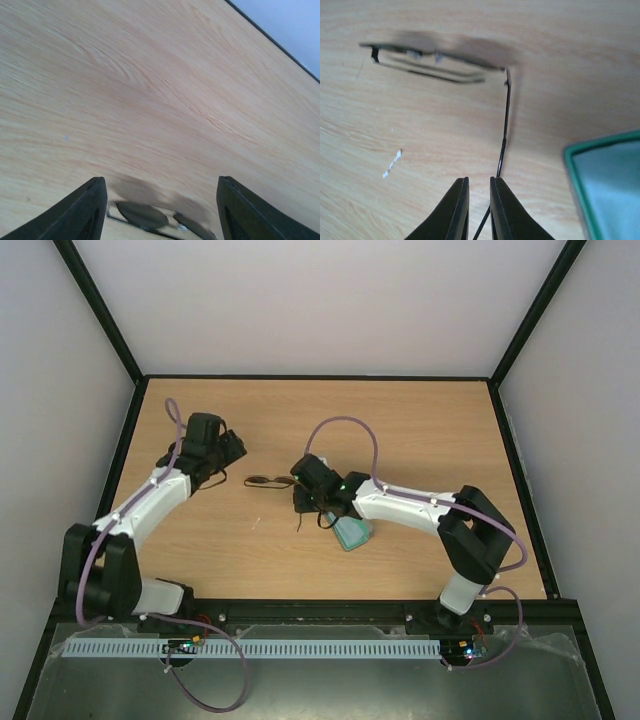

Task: Organize the sunglasses
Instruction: Fold the sunglasses.

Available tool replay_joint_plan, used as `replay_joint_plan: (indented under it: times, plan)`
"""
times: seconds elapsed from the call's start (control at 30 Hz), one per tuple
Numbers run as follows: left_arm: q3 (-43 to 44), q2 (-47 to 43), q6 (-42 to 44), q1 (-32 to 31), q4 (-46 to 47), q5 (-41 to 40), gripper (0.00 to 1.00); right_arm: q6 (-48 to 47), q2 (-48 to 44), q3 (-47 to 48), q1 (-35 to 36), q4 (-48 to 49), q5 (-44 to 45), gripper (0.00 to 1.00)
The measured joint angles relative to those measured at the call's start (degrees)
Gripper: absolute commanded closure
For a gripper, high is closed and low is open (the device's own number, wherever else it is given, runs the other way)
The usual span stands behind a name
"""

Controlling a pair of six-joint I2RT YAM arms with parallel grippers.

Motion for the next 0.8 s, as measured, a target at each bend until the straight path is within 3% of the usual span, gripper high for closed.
replay_joint_plan:
  times: [0.2, 0.33, 0.8]
  plan:
    - [2.8, 9.6, 2.9, 2.6, 0.5, -0.9, 0.56, 1.4, 0.0, -4.3, 3.8, -0.2, 0.5, 0.88]
    - [2.8, 14.2, 3.7, 2.6, 0.7, -1.1, 0.59, 2.4, 0.1, -6.5, 4.5, -0.4, 1.1, 0.87]
    - [-0.8, 20.7, 3.9, 2.3, 5.5, -1.0, 0.62, 2.5, 6.8, -5.6, 4.7, 1.0, 1.7, 0.88]
